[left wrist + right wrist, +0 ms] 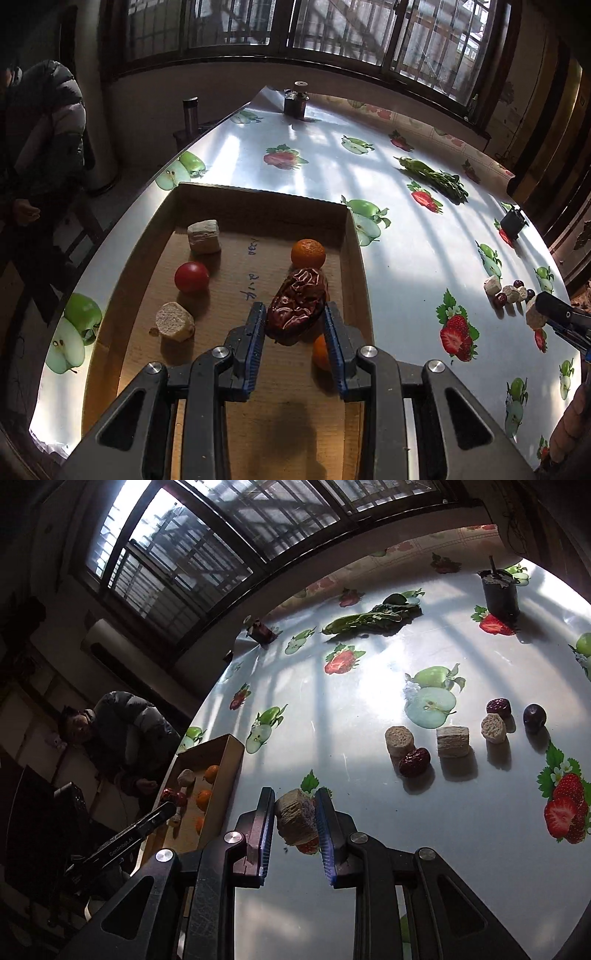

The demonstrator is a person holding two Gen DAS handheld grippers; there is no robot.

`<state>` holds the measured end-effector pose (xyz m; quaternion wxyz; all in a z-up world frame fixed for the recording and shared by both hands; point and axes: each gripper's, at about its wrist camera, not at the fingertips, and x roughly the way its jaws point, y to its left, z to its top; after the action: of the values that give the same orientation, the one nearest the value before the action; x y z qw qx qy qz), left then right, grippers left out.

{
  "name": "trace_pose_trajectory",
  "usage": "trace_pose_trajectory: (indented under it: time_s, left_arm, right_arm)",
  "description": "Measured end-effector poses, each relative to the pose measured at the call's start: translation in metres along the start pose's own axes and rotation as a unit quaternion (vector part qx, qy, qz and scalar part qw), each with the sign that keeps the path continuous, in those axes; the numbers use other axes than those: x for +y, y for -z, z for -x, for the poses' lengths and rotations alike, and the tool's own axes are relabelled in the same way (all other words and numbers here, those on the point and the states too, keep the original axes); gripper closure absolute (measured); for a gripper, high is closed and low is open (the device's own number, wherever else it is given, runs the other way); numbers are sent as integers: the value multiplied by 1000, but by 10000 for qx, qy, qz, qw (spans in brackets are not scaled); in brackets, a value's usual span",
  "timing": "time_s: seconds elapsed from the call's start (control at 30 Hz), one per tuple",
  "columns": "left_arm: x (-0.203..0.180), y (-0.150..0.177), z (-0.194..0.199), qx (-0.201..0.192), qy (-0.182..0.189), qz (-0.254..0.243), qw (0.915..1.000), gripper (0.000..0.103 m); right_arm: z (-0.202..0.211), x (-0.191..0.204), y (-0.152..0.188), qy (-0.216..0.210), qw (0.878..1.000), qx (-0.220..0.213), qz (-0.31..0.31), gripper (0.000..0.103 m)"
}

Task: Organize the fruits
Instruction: 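Carry the red date and cake cube into the box with both grippers, release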

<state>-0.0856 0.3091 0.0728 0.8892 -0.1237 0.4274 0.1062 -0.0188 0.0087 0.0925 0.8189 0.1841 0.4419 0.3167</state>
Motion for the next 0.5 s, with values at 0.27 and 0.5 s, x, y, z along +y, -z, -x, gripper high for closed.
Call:
trace_pose_trajectory:
  time_s: [0.27, 0.5]
  left_arm:
    - [62, 3, -27, 426, -204, 385, 9981, 72]
    - [58, 1, -29, 349, -167, 234, 9990, 72]
  right_arm:
    - [-123, 105, 24, -239, 9911, 965, 885, 78]
    - [-185, 135, 53, -300, 9831, 1349, 1200, 78]
